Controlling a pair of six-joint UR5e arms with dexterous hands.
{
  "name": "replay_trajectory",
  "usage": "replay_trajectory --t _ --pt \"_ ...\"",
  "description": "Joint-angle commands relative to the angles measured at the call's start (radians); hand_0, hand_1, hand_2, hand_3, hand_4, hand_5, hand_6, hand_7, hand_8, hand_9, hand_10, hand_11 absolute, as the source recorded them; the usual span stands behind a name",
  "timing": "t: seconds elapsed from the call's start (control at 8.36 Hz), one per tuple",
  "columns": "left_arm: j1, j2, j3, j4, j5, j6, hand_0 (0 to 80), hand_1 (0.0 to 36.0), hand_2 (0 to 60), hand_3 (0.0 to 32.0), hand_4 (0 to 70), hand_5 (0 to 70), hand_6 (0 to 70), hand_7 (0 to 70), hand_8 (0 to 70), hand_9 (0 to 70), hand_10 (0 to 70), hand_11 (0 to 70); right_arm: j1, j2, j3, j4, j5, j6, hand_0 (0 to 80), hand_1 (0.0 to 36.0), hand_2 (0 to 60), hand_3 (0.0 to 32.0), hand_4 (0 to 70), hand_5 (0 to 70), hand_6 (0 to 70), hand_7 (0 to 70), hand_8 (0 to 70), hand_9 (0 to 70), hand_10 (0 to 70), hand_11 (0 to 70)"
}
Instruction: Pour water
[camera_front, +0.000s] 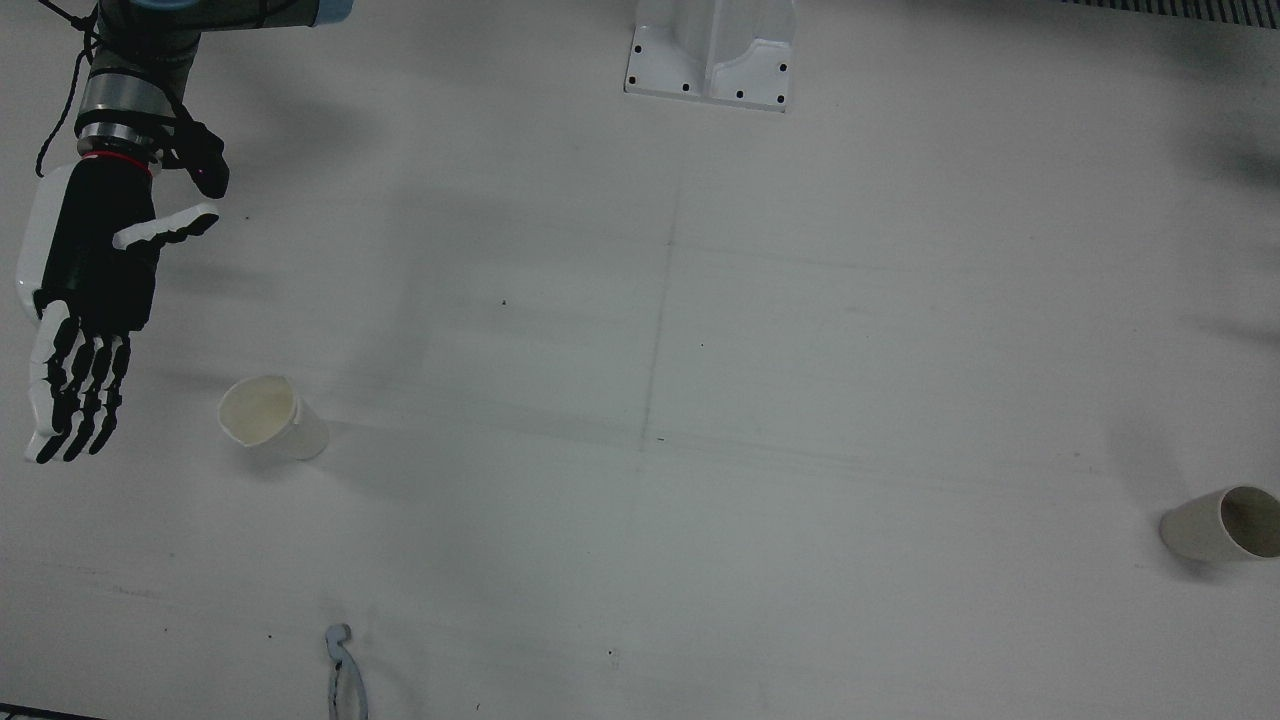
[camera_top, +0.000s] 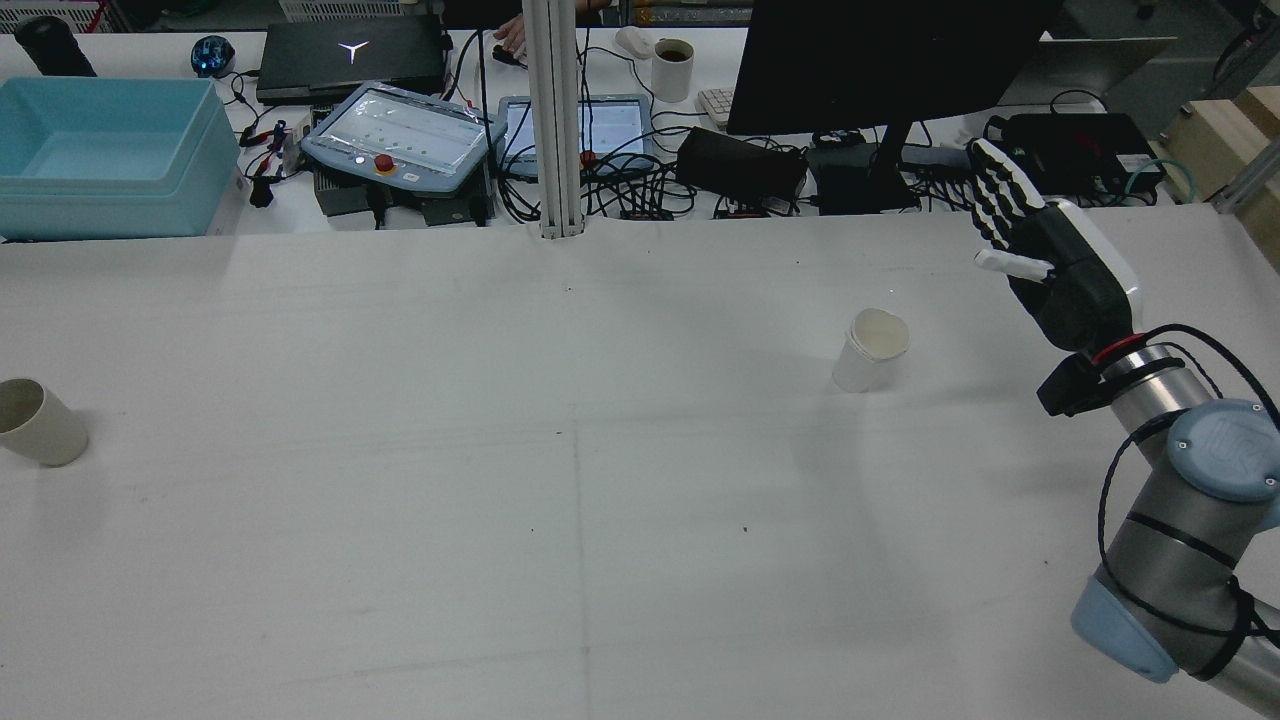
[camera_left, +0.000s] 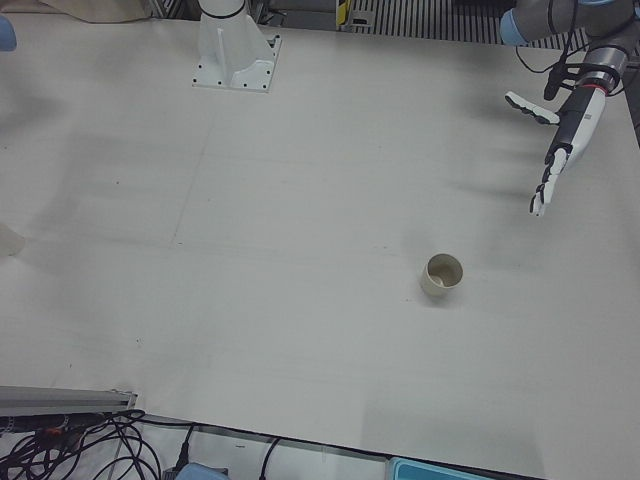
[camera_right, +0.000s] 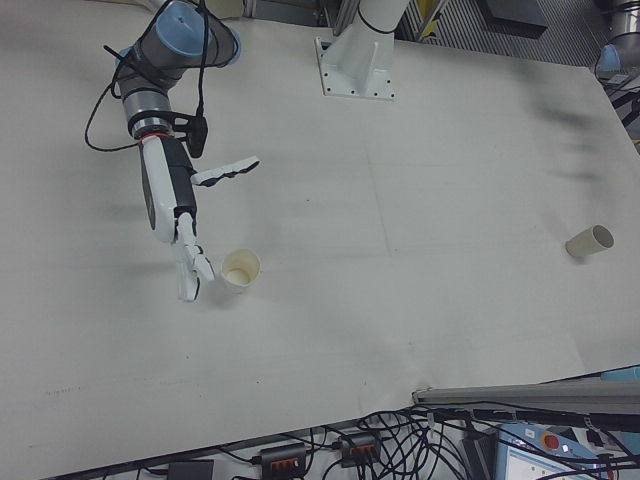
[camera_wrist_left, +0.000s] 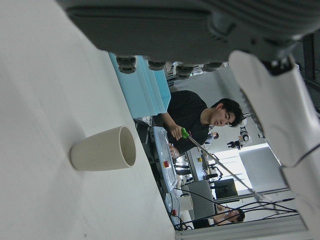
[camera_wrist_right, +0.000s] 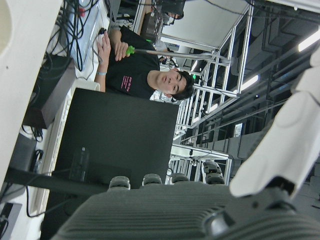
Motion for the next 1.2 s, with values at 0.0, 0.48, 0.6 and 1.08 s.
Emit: replay_trajectory --t 0.0,0.48,0.6,1.08 --pt "-0.001 -0.002 -0.073 -0.017 -0.009 0.146 48.1 12.2 0.0 6.4 0.0 1.3 0.0 0.0 0.0 0.0 1.2 3.3 0.102 -0.039 -0.016 0.093 -0.009 -0.136 44.9 11.0 2.4 0.8 0.0 7.3 0.0 0.0 0.0 0.0 0.0 0.8" --pt "0.005 -0.161 0.116 -0.088 -0.050 0.295 48.0 10.1 0.0 6.2 0.0 0.0 0.0 0.0 0.0 0.0 0.0 1.3 0.081 -0.008 -0.151 0.118 -0.009 -0.152 45.7 11.5 1.9 0.0 0.0 2.9 0.0 0.0 0.0 0.0 0.0 0.0" --pt "0.005 -0.218 0.167 -0.091 -0.058 0.298 47.7 10.0 0.0 1.2 0.0 0.0 0.0 0.2 0.0 0.0 0.1 1.6 0.085 -0.007 -0.145 0.118 -0.011 -0.145 44.9 10.6 1.8 0.0 0.0 3.6 0.0 0.0 0.0 0.0 0.0 0.0" --pt "0.026 -0.347 0.374 -0.149 -0.106 0.309 47.1 10.6 0.0 1.4 0.0 0.4 0.0 1.3 0.0 0.0 0.1 1.6 0.075 -0.017 -0.142 0.118 -0.009 -0.136 42.4 8.4 0.0 0.0 0.0 6.6 0.0 0.0 0.0 0.0 0.0 0.0"
